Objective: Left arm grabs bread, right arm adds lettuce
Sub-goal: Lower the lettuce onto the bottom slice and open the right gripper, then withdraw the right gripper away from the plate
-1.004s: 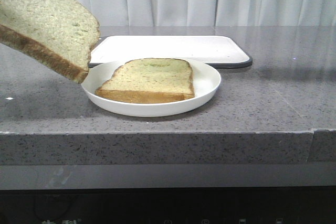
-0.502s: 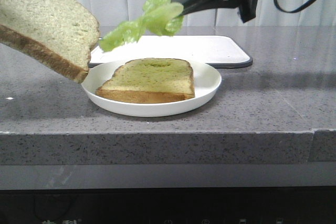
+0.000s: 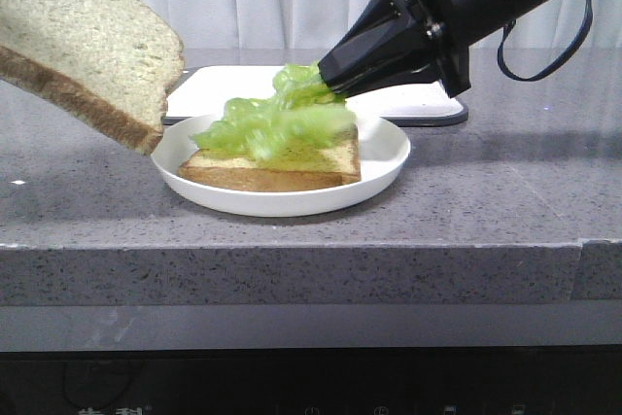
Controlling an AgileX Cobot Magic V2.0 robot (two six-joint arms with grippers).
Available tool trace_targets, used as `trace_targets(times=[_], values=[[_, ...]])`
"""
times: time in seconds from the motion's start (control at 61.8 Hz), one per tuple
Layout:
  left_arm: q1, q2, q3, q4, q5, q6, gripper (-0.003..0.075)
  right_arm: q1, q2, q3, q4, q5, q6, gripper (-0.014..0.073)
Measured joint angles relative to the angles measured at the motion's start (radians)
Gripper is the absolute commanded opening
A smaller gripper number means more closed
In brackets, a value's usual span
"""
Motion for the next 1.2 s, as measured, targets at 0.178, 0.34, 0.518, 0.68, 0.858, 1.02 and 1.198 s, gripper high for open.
trace_targets(times=[0.178, 0.34, 0.518, 0.68, 0.858, 1.02, 1.198], values=[[0.000, 0.000, 0.000, 0.000, 0.000, 0.000, -0.0020, -0.022, -0.007, 0.000, -0.032, 0.000, 0.007, 0.0410], [0.000, 0.000, 0.000, 0.000, 0.000, 0.000, -0.0020, -0.081, -0.083, 0.000, -0.101, -0.005, 0.044, 0.0410], [0.000, 0.000, 0.000, 0.000, 0.000, 0.000, -0.0020, -0.134, -0.231, 0.000, -0.220, -0.005, 0.163, 0.0393], [0.000, 0.000, 0.000, 0.000, 0.000, 0.000, -0.0020, -0.133, -0.402, 0.000, -0.413, 0.007, 0.318, 0.0393], [0.000, 0.000, 0.000, 0.000, 0.000, 0.000, -0.0020, -0.133, -0.611, 0.044, -0.625, 0.006, 0.509, 0.0393], [0.000, 0.000, 0.000, 0.000, 0.000, 0.000, -0.0020, -0.133, -0.808, 0.166, -0.710, -0.041, 0.576, 0.0393], [0.000, 0.000, 0.000, 0.000, -0.020, 0.000, -0.0020, -0.133, -0.970, 0.296, -0.720, -0.069, 0.584, 0.0393]])
